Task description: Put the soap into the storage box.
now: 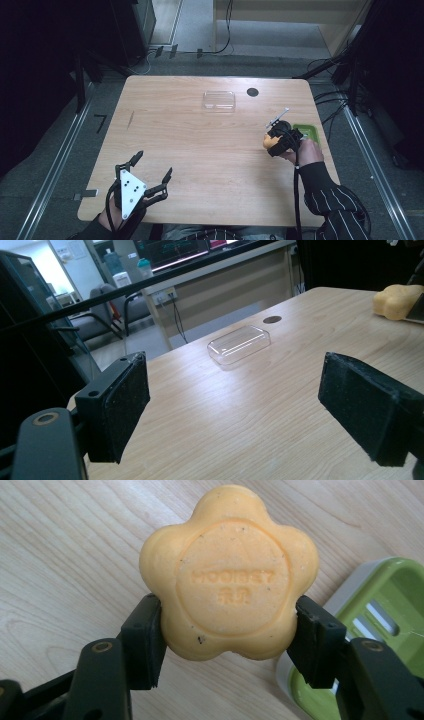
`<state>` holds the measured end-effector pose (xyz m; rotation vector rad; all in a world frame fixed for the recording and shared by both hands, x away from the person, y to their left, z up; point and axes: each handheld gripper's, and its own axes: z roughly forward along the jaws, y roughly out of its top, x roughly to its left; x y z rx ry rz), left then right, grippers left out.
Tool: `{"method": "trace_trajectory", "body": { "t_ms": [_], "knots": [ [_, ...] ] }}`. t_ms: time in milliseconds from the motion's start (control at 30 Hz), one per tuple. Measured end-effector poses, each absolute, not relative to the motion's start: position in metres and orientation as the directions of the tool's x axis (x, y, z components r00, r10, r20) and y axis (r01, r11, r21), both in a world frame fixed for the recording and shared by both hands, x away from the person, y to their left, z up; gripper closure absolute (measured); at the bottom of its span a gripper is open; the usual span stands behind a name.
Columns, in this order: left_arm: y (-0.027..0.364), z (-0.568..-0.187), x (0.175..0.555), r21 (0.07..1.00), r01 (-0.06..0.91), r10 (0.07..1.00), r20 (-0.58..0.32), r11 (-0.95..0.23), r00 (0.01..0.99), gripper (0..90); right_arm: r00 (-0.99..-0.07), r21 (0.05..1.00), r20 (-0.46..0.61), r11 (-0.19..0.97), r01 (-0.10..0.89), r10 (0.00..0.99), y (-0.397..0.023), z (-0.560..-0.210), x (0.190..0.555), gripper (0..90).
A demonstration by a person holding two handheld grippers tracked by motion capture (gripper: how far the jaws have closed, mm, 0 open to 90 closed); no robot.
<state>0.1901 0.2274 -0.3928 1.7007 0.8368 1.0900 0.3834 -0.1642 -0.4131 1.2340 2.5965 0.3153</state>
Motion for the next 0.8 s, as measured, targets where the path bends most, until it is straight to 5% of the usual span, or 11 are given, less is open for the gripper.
{"method": "trace_trajectory", "body": {
  "t_ms": [800],
  "knots": [
    [0.227, -0.393, 0.190, 0.936, 0.062, 0.876, 0.300, -0.348, 0.378, 13.5, -0.513, 0.323, -0.142, 0.530, 0.784, 0.846, -0.207, -0.406, 0.390, 39.8]
  ]
}}
